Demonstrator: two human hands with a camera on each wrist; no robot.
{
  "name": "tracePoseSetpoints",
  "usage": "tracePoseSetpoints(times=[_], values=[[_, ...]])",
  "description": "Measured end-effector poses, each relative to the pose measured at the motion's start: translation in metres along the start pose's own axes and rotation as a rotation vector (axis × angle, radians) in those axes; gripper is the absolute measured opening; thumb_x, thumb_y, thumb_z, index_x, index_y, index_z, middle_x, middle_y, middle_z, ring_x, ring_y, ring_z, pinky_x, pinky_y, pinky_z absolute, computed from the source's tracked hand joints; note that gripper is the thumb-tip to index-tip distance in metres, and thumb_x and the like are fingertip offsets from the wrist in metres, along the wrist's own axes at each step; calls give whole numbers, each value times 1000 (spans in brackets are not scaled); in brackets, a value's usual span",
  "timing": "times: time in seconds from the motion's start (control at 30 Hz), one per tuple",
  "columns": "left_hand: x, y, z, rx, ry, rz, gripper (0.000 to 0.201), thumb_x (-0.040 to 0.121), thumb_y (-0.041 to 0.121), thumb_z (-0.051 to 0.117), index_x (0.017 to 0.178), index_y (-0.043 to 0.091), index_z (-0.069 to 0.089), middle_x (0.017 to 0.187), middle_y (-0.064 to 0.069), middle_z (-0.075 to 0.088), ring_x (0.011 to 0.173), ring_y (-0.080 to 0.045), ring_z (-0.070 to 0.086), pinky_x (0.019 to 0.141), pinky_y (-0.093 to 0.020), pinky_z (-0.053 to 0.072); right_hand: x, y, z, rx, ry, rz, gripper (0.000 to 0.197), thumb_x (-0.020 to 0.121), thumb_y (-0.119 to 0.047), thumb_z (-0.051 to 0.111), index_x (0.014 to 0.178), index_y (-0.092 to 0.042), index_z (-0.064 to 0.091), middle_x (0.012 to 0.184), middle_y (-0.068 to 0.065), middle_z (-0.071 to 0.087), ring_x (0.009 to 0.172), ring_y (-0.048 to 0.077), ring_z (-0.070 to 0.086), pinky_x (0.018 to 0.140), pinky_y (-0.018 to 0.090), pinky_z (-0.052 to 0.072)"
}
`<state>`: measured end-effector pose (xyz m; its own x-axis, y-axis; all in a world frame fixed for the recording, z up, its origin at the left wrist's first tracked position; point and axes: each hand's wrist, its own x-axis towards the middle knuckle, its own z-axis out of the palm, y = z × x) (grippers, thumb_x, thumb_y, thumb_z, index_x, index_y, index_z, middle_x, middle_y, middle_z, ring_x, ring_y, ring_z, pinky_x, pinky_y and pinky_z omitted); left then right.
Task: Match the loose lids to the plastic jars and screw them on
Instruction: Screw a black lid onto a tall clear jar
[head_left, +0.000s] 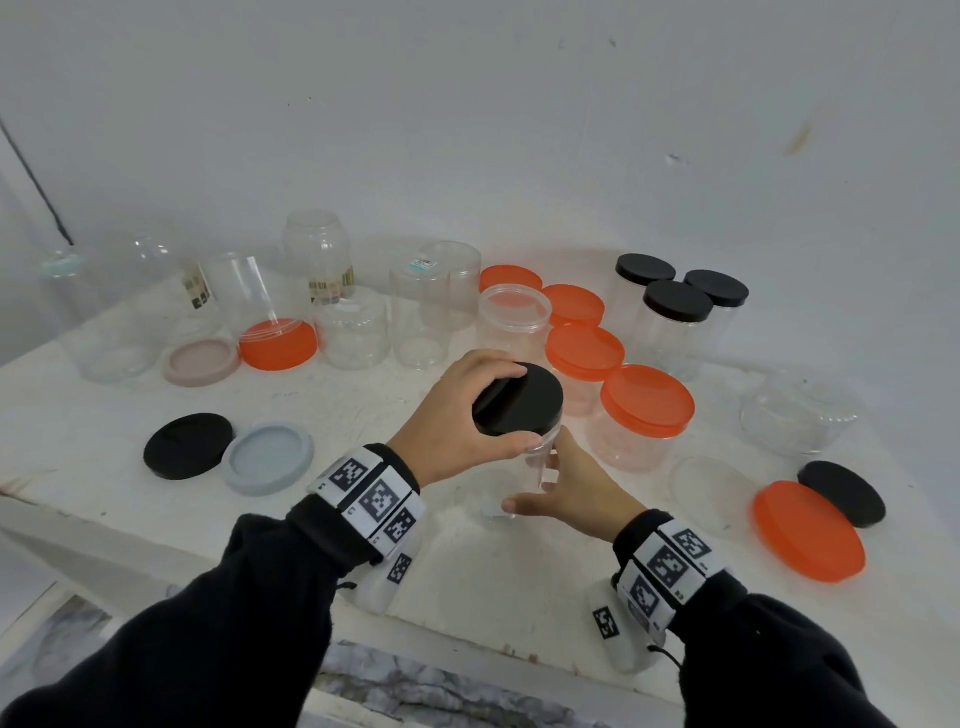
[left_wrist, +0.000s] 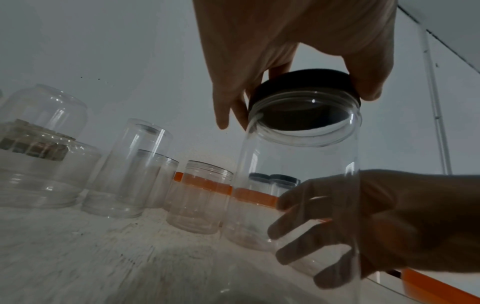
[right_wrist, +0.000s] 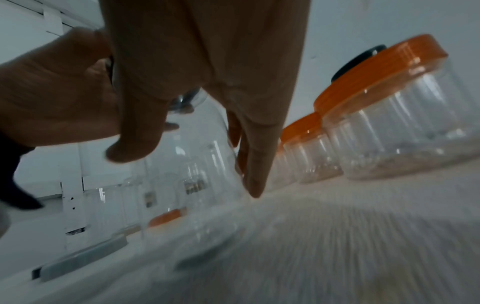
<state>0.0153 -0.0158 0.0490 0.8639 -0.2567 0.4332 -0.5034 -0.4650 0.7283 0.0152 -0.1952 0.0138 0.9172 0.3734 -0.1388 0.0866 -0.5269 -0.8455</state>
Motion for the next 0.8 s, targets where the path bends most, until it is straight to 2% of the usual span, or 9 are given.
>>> tracePoseSetpoints(times=[0.07,0.17,0.23,0.3,0.37,0.43,0.57,0.7,0.8], values=[[-1,-1,1,-59,-2,-11,72,62,54,66,123,19,53,127,7,46,116,3,42,93,-6,35,-3,-11,-14,0,-70,-5,99,64,-25,85,139,-24,20,131,-13,35,124,12,40,92,18,39],[-3,-2,4,-164,-10,-73,82,61,55,68,131,21,42,131,8,43,119,6,40,94,-7,34,-8,-42,-41,65,-16,-34,113,58,-28,85,145,-24,13,138,-9,34,123,10,41,98,25,37],[-5,-4,6,-262,2,-164,96,57,55,71,138,26,29,136,10,38,123,3,40,98,-13,38,-8,-64,-53,-65,-18,-84,113,59,-30,86,146,-25,14,145,-7,32,126,9,39,101,24,35],[-8,-8,8,-366,16,-228,105,54,52,75,140,29,20,138,11,37,125,-3,42,102,-21,40,-7,-82,-57,-246,-96,-113,110,63,-29,85,147,-24,14,150,-4,26,132,11,32,103,21,31],[-11,-11,10,-396,11,-260,110,52,48,79,141,29,18,135,8,39,124,-6,44,104,-28,40,-6,-96,-59,-355,-175,-107,111,65,-29,84,148,-22,10,153,-3,21,136,12,28,102,18,27],[-16,-13,12,-396,2,-284,110,51,47,79,142,28,19,132,9,41,122,-6,46,104,-28,40,-3,-106,-60,-429,-204,-93,108,68,-34,81,148,-23,9,153,-3,21,137,13,27,101,18,27],[-19,-17,20,-411,9,-286,103,54,42,80,138,26,25,132,13,43,121,-2,45,102,-25,40,5,-122,-47,-684,-218,-95,101,72,-50,73,148,-20,15,147,-1,30,128,18,39,102,29,38],[-20,-19,25,-404,22,-328,97,53,40,82,134,28,31,126,19,48,116,5,48,96,-21,42,10,-131,-31,-945,-223,-76,86,76,-54,67,142,-17,25,129,4,37,107,23,51,88,35,49],[-19,-21,26,-382,25,-338,83,61,26,86,127,35,37,121,20,52,109,10,49,89,-15,42,12,-138,-26,-1110,-200,-71,75,77,-51,65,137,-22,31,114,1,37,97,21,46,78,33,47]])
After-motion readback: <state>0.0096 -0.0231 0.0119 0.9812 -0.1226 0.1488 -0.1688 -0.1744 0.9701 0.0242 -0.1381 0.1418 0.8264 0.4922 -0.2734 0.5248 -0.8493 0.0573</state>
